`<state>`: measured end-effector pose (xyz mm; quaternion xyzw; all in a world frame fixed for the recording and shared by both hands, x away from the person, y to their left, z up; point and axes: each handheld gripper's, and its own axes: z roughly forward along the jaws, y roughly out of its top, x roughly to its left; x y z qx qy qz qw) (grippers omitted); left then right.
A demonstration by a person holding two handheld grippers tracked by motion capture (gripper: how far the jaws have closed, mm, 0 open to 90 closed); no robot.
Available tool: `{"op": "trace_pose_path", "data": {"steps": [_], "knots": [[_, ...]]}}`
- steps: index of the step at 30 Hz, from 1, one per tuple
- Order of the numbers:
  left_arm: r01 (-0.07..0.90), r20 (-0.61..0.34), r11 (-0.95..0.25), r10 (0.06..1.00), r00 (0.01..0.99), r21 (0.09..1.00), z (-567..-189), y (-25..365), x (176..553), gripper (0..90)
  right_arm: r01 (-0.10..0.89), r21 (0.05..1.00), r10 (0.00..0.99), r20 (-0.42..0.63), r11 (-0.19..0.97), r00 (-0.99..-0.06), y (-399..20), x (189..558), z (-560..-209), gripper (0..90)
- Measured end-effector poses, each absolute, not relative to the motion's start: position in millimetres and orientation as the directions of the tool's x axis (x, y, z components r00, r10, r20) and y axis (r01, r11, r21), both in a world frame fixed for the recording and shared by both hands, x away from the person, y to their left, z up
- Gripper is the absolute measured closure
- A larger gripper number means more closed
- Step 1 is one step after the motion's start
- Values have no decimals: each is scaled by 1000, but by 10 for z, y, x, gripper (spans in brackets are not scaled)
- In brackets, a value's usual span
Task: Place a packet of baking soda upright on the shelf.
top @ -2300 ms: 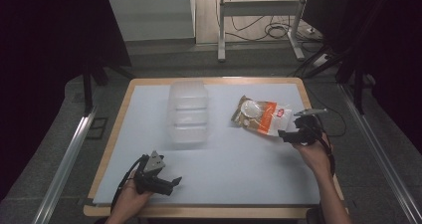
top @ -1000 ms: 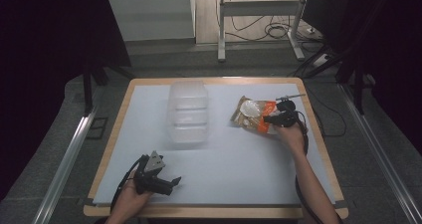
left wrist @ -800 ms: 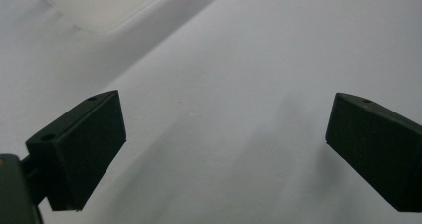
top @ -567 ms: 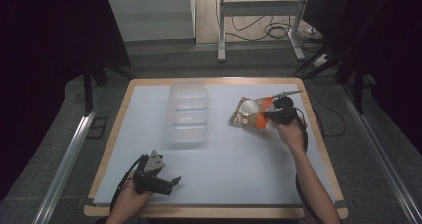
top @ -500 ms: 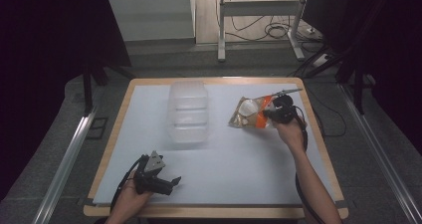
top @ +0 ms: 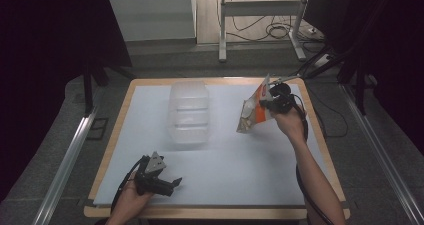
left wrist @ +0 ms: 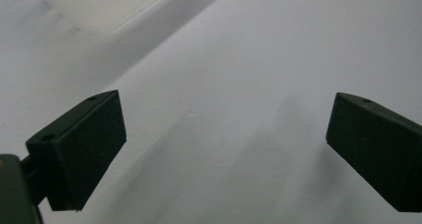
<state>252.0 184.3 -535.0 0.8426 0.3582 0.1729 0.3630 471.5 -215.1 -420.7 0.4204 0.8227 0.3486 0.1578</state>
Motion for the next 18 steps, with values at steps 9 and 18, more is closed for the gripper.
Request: {"op": "trace_pose_path", "data": {"steps": [9, 18], "knots": [[475, 33, -477, 730, 683, 739, -5343, 1844, 2519, 24, 543, 700, 776, -25, 463, -630, -2039, 4666, -3952, 893], [472, 28, -465, 734, 678, 749, -5334, 1854, 2518, 23, 507, 689, 745, -70, 517, -664, -1887, 4647, -3818, 893]]}}
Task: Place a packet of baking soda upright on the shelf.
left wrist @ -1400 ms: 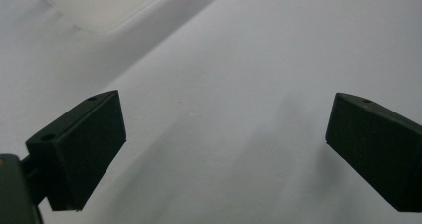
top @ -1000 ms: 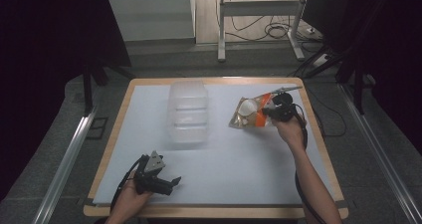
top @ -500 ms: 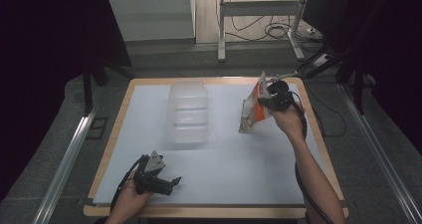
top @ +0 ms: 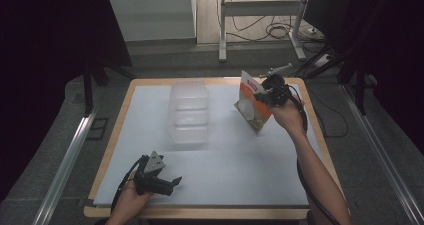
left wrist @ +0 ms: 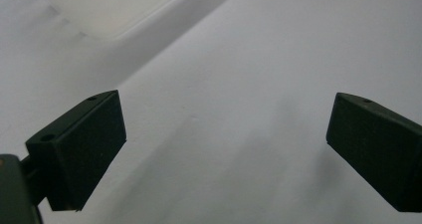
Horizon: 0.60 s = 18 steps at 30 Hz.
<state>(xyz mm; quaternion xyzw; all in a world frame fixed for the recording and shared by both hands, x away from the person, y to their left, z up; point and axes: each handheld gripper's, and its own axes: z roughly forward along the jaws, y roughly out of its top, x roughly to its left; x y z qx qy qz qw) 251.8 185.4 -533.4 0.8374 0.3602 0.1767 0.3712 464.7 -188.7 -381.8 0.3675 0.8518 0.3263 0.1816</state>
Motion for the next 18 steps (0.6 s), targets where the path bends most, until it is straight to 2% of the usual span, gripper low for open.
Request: {"op": "trace_pose_path", "data": {"steps": [18], "knots": [[471, 30, -461, 738, 675, 752, -5326, 1873, 2519, 23, 408, 712, 666, -112, 571, -738, -1387, 4648, -3526, 893]]}}
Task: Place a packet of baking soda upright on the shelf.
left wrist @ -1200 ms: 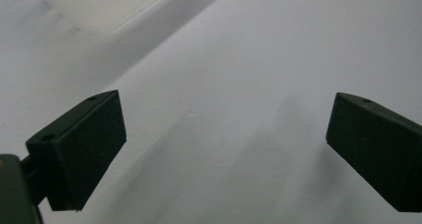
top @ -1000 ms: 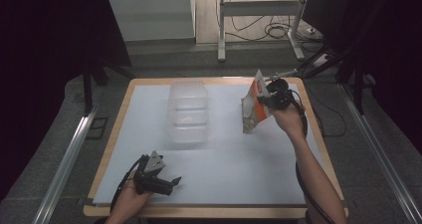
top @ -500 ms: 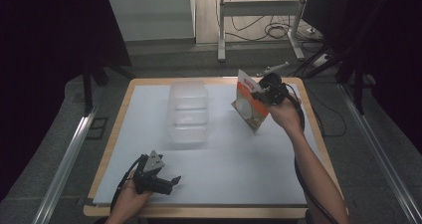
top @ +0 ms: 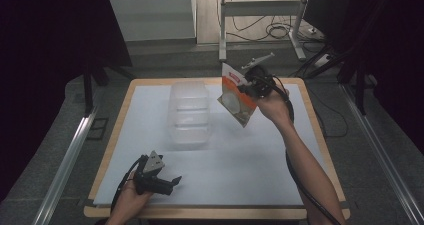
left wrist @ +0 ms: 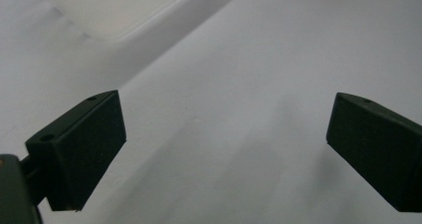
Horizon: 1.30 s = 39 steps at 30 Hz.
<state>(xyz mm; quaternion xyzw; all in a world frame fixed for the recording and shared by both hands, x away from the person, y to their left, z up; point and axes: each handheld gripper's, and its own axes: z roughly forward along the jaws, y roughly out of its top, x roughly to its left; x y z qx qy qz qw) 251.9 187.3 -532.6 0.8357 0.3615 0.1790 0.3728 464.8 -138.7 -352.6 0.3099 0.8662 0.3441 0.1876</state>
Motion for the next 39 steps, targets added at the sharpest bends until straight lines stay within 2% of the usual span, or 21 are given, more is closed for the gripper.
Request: {"op": "trace_pose_path", "data": {"steps": [18, 39], "knots": [[469, 27, -454, 740, 672, 757, -5325, 1886, 2525, 23, 317, 731, 598, -153, 605, -787, -880, 4731, -3302, 893], [470, 26, -457, 737, 675, 755, -5328, 1892, 2528, 23, 253, 697, 493, -164, 670, -854, -208, 4863, -3533, 892]]}}
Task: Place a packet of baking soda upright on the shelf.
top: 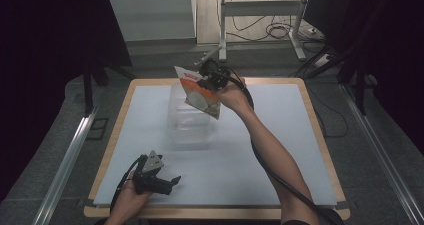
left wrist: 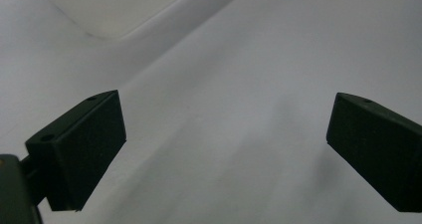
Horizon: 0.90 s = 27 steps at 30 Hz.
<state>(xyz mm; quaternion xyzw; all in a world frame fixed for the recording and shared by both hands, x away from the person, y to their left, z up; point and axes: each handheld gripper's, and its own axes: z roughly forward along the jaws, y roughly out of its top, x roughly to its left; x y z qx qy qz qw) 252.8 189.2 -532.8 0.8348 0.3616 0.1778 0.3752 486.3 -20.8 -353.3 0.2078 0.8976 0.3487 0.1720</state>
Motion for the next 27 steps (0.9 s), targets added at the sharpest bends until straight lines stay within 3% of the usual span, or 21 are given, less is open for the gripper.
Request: {"op": "trace_pose_path", "data": {"steps": [15, 27], "knots": [[464, 30, -459, 735, 678, 757, -5314, 1893, 2519, 23, 234, 701, 460, -150, 674, -875, 291, 4920, -3637, 892], [464, 29, -462, 731, 681, 756, -5311, 1884, 2514, 23, 298, 670, 502, -129, 680, -855, 234, 5080, -4041, 882]]}}
